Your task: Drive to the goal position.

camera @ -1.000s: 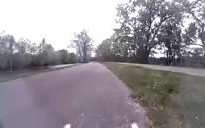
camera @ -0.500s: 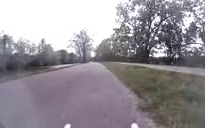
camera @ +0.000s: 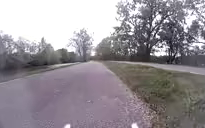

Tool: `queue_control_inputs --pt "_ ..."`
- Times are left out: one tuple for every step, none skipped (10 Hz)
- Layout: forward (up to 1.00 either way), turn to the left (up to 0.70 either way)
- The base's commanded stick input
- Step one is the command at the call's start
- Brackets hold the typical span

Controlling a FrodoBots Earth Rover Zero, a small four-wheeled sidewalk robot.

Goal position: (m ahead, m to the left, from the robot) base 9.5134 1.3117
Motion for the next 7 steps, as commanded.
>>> queue_control_inputs --pt "1.0 0.0" --pt "1.0 0.0" --pt "1.0 0.0" --pt "1.0 0.0" --pt "1.0 0.0" --pt "1.0 0.0" --pt "1.0 0.0"
